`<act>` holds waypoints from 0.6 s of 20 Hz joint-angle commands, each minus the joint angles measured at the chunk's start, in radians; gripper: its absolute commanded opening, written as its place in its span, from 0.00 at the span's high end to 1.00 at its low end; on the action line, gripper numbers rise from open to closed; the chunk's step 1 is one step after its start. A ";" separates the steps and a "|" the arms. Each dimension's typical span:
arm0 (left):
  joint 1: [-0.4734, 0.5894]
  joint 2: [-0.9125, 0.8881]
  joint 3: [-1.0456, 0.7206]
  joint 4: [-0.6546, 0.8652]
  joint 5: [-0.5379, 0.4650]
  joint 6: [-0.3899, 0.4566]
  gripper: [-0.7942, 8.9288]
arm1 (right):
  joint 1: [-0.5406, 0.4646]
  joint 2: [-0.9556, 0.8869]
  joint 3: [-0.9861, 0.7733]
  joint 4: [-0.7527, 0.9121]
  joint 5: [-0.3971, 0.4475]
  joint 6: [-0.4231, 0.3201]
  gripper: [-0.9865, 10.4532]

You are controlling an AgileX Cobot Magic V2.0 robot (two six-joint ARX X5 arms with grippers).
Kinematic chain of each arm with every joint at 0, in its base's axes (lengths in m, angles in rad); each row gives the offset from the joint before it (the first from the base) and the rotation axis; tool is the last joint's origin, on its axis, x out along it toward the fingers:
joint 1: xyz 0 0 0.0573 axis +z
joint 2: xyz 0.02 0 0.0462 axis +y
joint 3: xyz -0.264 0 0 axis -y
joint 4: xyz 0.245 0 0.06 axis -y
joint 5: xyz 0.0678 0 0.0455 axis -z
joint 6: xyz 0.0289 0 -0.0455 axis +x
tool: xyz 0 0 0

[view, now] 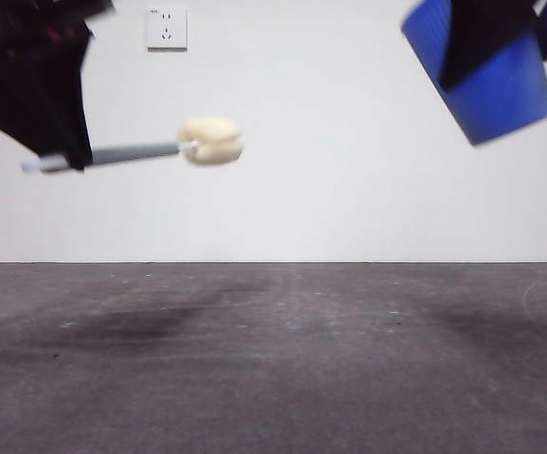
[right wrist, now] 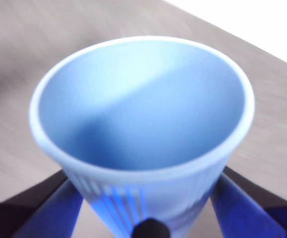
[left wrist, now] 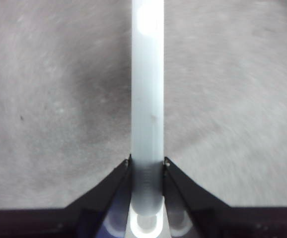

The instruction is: Pick up the cup brush,pick up the cup,insert the brush into the cup,clean the cup,put the cup brush back,put the cup back to the fixed position on the table

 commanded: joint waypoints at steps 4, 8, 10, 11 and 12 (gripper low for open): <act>-0.020 0.212 0.001 0.182 -0.006 -0.168 0.93 | 0.000 -0.034 0.005 0.042 -0.119 0.137 0.92; -0.034 0.332 0.001 0.249 -0.020 -0.212 0.93 | 0.000 -0.034 0.005 0.042 -0.120 0.140 0.92; -0.042 0.375 0.001 0.268 -0.032 -0.234 0.93 | 0.000 -0.034 0.005 0.042 -0.121 0.145 0.92; -0.045 0.398 0.001 0.281 -0.032 -0.240 0.93 | 0.000 -0.034 0.005 0.042 -0.121 0.145 0.92; -0.049 0.417 0.001 0.292 -0.032 -0.247 0.93 | 0.000 -0.034 0.005 0.042 -0.122 0.145 0.92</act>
